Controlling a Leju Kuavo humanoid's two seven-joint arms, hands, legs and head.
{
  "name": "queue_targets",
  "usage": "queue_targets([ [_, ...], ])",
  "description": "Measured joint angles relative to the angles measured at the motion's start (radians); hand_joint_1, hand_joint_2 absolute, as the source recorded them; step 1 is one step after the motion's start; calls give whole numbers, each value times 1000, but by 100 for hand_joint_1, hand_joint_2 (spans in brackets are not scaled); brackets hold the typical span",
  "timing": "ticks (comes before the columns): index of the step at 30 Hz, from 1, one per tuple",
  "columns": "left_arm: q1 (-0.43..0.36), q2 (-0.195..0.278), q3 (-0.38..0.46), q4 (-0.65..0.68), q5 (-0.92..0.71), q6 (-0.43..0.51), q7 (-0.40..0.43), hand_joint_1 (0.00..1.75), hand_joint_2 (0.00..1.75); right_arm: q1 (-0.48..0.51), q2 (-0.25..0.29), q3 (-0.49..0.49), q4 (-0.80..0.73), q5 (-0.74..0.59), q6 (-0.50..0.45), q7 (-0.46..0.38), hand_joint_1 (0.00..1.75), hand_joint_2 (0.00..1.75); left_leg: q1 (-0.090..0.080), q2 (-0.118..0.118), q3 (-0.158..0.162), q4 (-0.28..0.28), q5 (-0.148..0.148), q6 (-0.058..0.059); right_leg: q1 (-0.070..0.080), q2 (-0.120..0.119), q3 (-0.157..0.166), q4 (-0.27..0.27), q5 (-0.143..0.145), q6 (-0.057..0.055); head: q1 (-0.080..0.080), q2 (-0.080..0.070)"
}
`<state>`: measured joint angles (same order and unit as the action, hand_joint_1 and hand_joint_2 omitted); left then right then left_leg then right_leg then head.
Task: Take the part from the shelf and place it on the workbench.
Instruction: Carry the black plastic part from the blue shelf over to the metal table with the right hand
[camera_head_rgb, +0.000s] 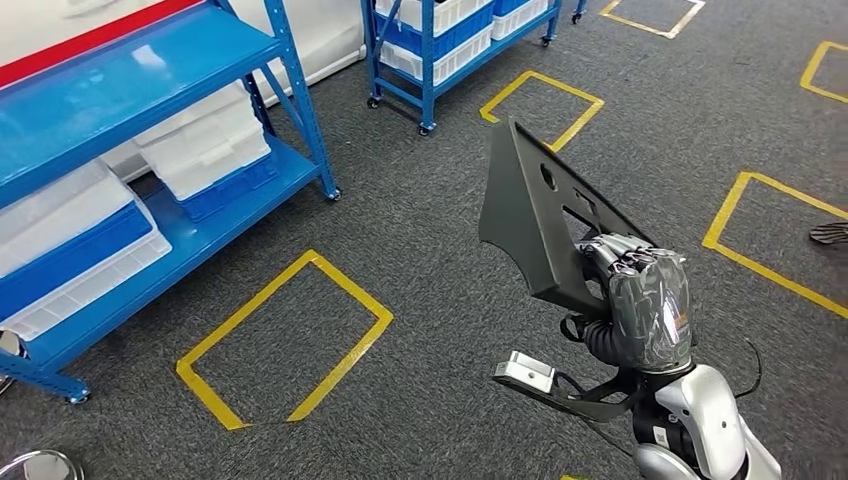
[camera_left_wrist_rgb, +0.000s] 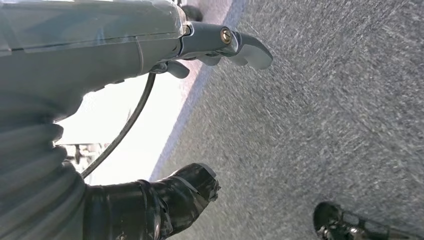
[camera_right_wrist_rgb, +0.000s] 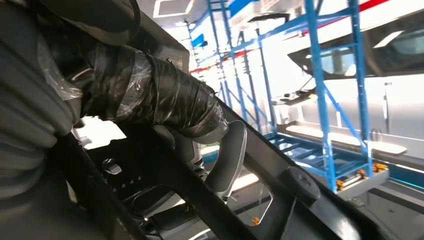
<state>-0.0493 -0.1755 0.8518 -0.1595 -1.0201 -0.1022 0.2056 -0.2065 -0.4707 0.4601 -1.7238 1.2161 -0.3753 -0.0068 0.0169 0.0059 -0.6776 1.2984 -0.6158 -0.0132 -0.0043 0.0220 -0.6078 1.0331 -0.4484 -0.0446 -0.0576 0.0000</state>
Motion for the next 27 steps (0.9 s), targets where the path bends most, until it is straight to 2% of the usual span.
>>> queue_targets([
  [1,1,0,0,0,0,0,0,0,175,0,0,0,0,0,0,0,175,175,-2,-2,23,-35,26,6,3,12,-3,1,4,0,0,0],
  [2,1,0,0,0,0,0,0,0,175,1,0,0,0,0,1,-1,175,175,-4,-11,61,-101,60,15,5,23,-5,1,7,1,0,0],
  [3,1,2,1,0,0,0,0,0,175,1,0,0,0,0,1,-1,175,175,-6,-32,102,-175,85,28,6,33,-7,1,10,3,1,0],
  [4,2,3,1,0,0,0,0,0,175,0,0,0,0,0,1,-1,175,175,-8,-51,135,-235,103,36,5,43,-10,1,13,6,1,0],
  [5,2,4,1,0,0,-1,-1,0,175,1,0,0,0,0,2,-1,175,175,-10,-67,156,-274,111,41,3,51,-12,2,17,11,1,0],
  [6,1,5,1,0,0,-1,-1,0,175,1,0,0,0,0,3,-1,175,175,-13,-74,163,-291,111,43,-1,60,-15,1,21,17,0,0],
  [8,-2,4,3,0,1,-1,-3,0,175,3,-1,0,0,0,5,0,175,175,-12,-56,166,-307,121,43,-3,71,-20,1,28,30,0,0],
  [9,-2,3,5,0,1,-2,-3,0,175,3,-3,-1,-1,0,5,1,175,175,-9,-45,168,-316,127,46,-2,60,-26,8,21,35,1,0],
  [10,-2,2,6,0,1,-2,-3,0,175,2,-5,-2,-2,0,6,2,175,175,-6,-33,169,-324,133,49,-1,41,-38,33,2,39,2,0],
  [12,1,2,11,0,1,-3,-3,0,175,1,-7,-3,-3,-1,11,3,175,175,-4,-9,166,-330,140,54,-5,-2,-84,136,-63,49,4,0],
  [13,3,2,14,0,1,-3,-3,0,175,2,-7,-3,-3,-3,14,3,175,175,-4,3,163,-329,140,55,-10,-10,-111,199,-93,54,4,0],
  [14,4,2,17,0,1,-3,-3,0,175,4,-7,-3,-2,-4,16,4,175,175,-3,15,161,-328,140,54,-15,-14,-129,244,-108,61,4,0],
  [15,4,1,20,0,1,-3,-3,0,175,5,-7,-3,-2,-5,17,4,175,175,-2,27,159,-325,139,52,-21,-17,-130,257,-104,67,4,0],
  [16,4,0,21,0,1,-3,-3,0,175,6,-7,-3,-2,-6,17,5,175,175,1,37,158,-320,136,48,-26,-23,-112,231,-83,74,4,0],
  [17,4,0,23,0,1,-4,-3,0,175,6,-7,-3,-2,-6,17,5,175,175,4,47,157,-313,131,42,-31,-34,-77,174,-51,80,4,0],
  [18,3,-1,23,0,2,-6,-3,0,175,6,-7,-4,-2,-7,18,5,175,175,6,55,156,-305,125,34,-31,-51,-41,111,-32,84,4,0],
  [20,2,-1,25,0,7,-12,-4,0,175,5,-8,-5,-4,-8,18,5,175,175,5,69,153,-288,114,17,-25,-70,-1,33,-16,74,4,0],
  [21,2,-1,25,0,10,-15,-4,0,175,5,-9,-6,-5,-9,18,5,175,175,3,75,152,-285,110,10,-20,-70,-1,27,-22,65,3,0],
  [23,0,-1,27,0,15,-20,-5,0,175,4,-10,-7,-6,-9,19,6,175,175,3,87,153,-285,107,0,-18,-51,-7,27,-19,46,2,0],
  [25,-2,-3,28,0,18,-22,-5,0,175,1,-11,-10,-7,-9,20,6,175,175,7,63,143,-257,82,-9,-20,-35,-8,23,-14,33,3,0],
  [27,-2,-4,30,0,21,-22,-4,0,175,-4,-13,-14,-8,-10,23,7,175,175,8,20,97,-154,21,-10,-18,-21,-10,21,-11,22,2,0],
])
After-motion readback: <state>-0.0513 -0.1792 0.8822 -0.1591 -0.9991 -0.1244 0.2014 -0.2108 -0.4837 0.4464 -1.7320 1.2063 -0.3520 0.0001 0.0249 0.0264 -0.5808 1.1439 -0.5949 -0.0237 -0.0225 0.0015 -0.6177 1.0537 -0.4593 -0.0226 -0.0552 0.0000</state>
